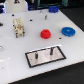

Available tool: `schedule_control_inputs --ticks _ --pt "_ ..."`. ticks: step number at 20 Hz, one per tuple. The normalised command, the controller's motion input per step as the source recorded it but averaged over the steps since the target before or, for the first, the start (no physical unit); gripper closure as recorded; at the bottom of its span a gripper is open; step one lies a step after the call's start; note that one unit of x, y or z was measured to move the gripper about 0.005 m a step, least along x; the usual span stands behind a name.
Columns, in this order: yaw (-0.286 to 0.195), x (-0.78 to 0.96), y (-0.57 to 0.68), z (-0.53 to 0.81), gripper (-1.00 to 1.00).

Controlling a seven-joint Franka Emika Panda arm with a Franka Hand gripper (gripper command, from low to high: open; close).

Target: Insert the blue gear onto the right peg, followed by the red gear

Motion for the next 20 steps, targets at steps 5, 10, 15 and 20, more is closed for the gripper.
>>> schedule_control_inputs --ticks 5,10,15,20 --pt "0.0 -0.21 0.61 -0.01 -1.0" --pt "0.0 -0.19 0.6 -0.03 -1.0" --pt "0.0 -0.11 0.58 -0.11 -1.0" --pt "0.0 -0.07 0.56 -0.19 -1.0"
